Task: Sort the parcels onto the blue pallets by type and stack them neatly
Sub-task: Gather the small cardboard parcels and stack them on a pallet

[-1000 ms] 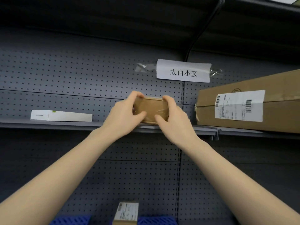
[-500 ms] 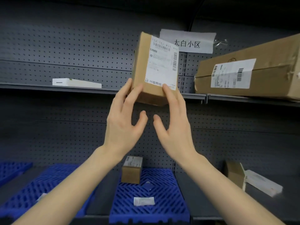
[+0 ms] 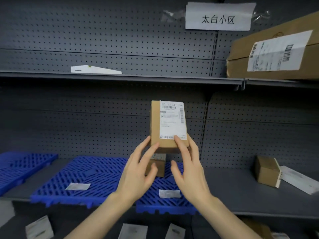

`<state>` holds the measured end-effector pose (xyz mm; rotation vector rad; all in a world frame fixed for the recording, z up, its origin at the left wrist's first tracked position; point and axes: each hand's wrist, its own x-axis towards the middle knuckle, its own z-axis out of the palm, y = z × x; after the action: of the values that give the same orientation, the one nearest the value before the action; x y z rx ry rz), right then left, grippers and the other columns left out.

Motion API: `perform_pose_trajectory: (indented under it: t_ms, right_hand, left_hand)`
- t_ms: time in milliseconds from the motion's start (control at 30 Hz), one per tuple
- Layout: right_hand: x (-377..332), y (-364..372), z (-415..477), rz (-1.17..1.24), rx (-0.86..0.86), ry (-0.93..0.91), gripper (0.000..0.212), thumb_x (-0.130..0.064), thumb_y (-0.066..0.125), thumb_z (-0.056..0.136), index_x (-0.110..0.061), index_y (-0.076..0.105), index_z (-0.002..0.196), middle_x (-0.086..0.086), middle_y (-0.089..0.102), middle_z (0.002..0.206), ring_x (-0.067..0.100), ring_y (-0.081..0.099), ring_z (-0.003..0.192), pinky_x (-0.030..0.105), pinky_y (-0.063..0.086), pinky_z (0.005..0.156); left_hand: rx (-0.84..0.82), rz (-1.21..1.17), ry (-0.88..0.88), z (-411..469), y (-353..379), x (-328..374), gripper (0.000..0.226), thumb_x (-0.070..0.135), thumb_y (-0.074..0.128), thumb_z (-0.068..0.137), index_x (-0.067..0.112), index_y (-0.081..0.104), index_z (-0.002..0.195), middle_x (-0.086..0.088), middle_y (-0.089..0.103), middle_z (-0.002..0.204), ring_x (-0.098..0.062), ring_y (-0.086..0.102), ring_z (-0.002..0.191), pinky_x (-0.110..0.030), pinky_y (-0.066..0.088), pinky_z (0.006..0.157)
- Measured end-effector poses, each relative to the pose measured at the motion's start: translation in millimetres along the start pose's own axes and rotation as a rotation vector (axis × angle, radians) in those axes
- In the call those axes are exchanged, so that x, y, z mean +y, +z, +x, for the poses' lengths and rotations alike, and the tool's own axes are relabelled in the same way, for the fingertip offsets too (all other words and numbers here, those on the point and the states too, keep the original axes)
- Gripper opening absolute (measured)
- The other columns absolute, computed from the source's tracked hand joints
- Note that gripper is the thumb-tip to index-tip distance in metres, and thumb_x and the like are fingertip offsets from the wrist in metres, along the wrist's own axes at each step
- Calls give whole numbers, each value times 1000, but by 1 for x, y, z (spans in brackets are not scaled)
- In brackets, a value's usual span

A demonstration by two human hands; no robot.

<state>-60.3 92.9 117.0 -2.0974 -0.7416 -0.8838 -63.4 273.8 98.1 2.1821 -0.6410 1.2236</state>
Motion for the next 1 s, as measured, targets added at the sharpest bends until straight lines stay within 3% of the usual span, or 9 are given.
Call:
perform_pose_trajectory:
  t_ms: [133, 333, 433, 567, 700, 833, 900, 1000]
  right_hand:
    - [28, 33, 7, -10, -107, 122, 69, -27, 50, 95, -56, 10, 141, -17, 8, 153, 12, 52, 114, 24, 48, 79]
    - [67, 81, 31, 17, -205, 251, 66, -28, 51, 95, -55, 11, 140, -15, 18, 150, 10, 41, 125, 33, 48, 96]
    - [86, 101, 44, -13, -234, 308, 68, -29, 52, 95, -57, 8, 139, -15, 17, 152, 11, 40, 127, 33, 47, 99]
    - [107, 121, 56, -35, -255, 373, 70, -27, 52, 95, -53, 6, 142, -12, 17, 154, 11, 38, 130, 31, 45, 101]
    - [120, 132, 59, -46, -303, 434, 82, -24, 54, 94, -52, -4, 145, -15, 5, 159, 10, 45, 124, 28, 47, 97]
    - [127, 129, 61, -41, -348, 447, 87, -25, 53, 95, -55, -14, 142, -17, -5, 159, 24, 50, 121, 35, 49, 94]
    - [128, 122, 61, -44, -360, 452, 87, -27, 54, 95, -56, -15, 141, -16, -8, 159, 28, 51, 121, 39, 50, 93]
    - [123, 105, 57, -41, -348, 439, 84, -33, 52, 96, -56, -15, 141, -18, -11, 157, 20, 49, 126, 32, 49, 93]
  left_hand:
    - [-105, -12, -114, -3, 16, -39, 65, 22, 52, 93, 45, 23, 146, 15, 26, 152, -8, 41, 131, -39, 50, 97]
    - [-223, -104, -265, 10, 49, -95, 68, 16, 54, 93, 48, 22, 144, 16, 38, 143, -1, 45, 122, -18, 44, 93]
    - [-288, -107, -291, 20, 66, -123, 67, 17, 55, 92, 44, 22, 145, 12, 40, 143, -4, 46, 123, -23, 46, 96]
    - [-369, -121, -295, 29, 82, -154, 69, 16, 55, 92, 42, 22, 145, 9, 42, 140, -2, 47, 118, -21, 44, 94]
    - [-430, -145, -302, 32, 96, -175, 77, 15, 59, 90, 45, 15, 146, 11, 41, 140, 1, 47, 115, -19, 45, 92]
    - [-436, -133, -266, 33, 100, -178, 81, 14, 60, 89, 50, 12, 144, 14, 38, 141, 5, 43, 116, -15, 43, 91]
    - [-419, -102, -265, 35, 98, -176, 81, 14, 60, 89, 46, 12, 146, 10, 35, 145, -2, 43, 124, -21, 43, 97]
    - [-330, -24, -270, 39, 92, -162, 78, 16, 60, 88, 40, 14, 147, 5, 28, 152, -13, 34, 136, -34, 39, 107]
